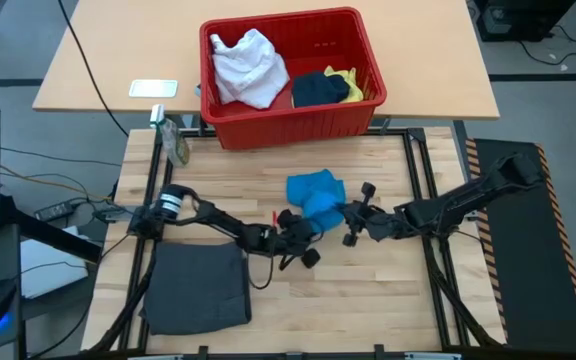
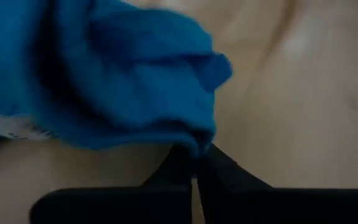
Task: Fold laundry
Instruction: Fold the light blue shorts
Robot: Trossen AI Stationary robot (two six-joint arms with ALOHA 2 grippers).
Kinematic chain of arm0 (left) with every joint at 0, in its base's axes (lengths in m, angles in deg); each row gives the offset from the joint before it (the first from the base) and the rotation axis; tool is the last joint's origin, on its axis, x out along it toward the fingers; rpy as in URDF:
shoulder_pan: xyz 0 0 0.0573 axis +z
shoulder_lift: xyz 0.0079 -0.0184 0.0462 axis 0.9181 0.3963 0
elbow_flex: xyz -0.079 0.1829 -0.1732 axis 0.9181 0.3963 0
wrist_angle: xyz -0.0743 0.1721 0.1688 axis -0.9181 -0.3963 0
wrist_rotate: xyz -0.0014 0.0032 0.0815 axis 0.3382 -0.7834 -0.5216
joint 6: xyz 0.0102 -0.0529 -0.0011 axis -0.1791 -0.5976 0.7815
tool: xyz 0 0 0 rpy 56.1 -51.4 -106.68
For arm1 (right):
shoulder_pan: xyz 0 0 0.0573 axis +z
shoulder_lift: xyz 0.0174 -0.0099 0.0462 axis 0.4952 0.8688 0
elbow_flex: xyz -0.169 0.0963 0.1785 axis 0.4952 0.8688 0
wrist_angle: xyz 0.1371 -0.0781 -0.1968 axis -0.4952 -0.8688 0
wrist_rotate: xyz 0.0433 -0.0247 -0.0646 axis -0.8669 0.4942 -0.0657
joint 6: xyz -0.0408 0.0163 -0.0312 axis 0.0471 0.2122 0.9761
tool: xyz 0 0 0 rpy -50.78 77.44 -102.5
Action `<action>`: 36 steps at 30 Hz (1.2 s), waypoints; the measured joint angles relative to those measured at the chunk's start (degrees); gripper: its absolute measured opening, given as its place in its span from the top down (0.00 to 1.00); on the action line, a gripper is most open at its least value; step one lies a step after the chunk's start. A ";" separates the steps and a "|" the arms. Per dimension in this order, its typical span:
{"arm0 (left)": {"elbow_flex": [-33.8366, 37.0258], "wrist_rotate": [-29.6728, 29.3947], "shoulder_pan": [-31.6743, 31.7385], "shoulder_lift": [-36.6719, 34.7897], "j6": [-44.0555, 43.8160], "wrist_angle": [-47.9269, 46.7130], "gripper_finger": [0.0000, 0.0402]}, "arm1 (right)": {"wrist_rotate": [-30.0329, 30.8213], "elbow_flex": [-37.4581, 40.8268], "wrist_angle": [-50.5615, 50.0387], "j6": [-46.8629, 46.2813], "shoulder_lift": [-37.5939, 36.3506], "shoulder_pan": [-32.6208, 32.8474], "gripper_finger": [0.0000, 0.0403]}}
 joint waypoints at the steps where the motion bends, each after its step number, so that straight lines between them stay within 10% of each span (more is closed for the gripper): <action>1: 0.00 -0.25 -0.76 -1.94 0.41 -3.35 0.98 | -0.28 0.00 -0.46 0.05 -0.63 0.75 0.96; 13: -0.04 -0.58 -19.75 -23.92 25.37 -21.78 0.99 | -26.09 -5.78 -13.90 -15.38 -15.72 11.70 0.96; 20: -0.15 -3.63 -22.25 -29.12 18.61 -17.70 0.99 | -22.66 -11.58 -21.02 -12.98 -22.20 14.77 0.96; 27: 0.30 -4.82 -19.25 -27.89 7.16 -23.60 0.99 | -18.47 -12.84 -21.54 -8.69 -20.83 6.00 0.96; 36: 6.29 -5.98 -12.41 -21.82 -16.55 -35.17 0.98 | -24.20 -8.38 -11.11 -9.68 -1.74 -16.24 0.88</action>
